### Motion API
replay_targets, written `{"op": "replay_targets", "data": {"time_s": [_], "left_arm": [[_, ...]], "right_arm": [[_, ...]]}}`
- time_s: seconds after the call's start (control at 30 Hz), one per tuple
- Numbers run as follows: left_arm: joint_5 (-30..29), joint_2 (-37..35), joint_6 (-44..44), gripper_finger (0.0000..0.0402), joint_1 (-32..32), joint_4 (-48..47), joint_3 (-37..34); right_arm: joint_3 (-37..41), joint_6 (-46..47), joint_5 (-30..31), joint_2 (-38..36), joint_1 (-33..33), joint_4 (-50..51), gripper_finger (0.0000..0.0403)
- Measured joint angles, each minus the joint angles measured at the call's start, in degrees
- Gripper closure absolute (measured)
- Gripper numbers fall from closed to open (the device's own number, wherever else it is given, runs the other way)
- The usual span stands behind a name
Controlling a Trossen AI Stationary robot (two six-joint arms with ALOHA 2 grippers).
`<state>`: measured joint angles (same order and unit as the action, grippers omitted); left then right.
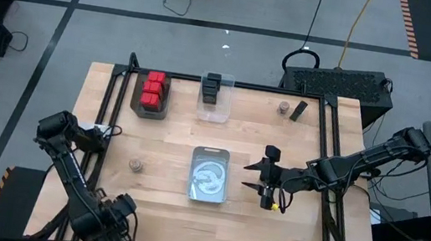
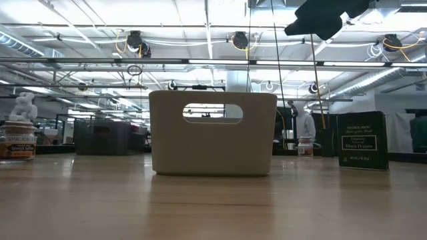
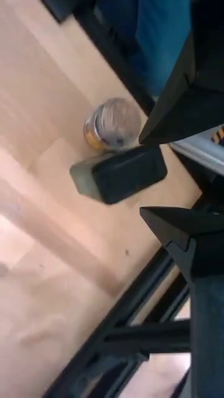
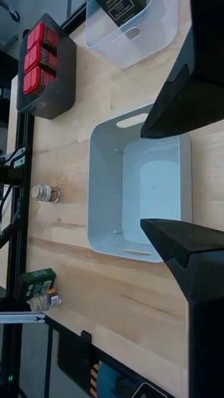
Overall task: Sort spices by type
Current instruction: Put the black seasoning can into the transparent bin
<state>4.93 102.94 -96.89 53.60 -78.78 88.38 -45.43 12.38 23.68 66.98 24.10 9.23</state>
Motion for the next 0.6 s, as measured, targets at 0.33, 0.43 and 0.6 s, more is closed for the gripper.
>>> {"op": "replay_targets", "data": {"time_s": [0.33,0.43,0.6], "left_arm": [[-2.2,0.0,1.4,0.0224,0.0,1.5,0.0],[-3.3,0.0,1.2,0.0224,0.0,1.9,0.0],[-3.7,0.0,-3.3,0.0223,-0.6,2.5,0.0]], "right_arm": [[0.0,0.0,0.0,0.0,0.0,0.0,0.0197],[0.0,0.0,0.0,0.0,0.0,0.0,0.0197],[0.0,0.0,0.0,0.0,0.0,0.0,0.0197]]}}
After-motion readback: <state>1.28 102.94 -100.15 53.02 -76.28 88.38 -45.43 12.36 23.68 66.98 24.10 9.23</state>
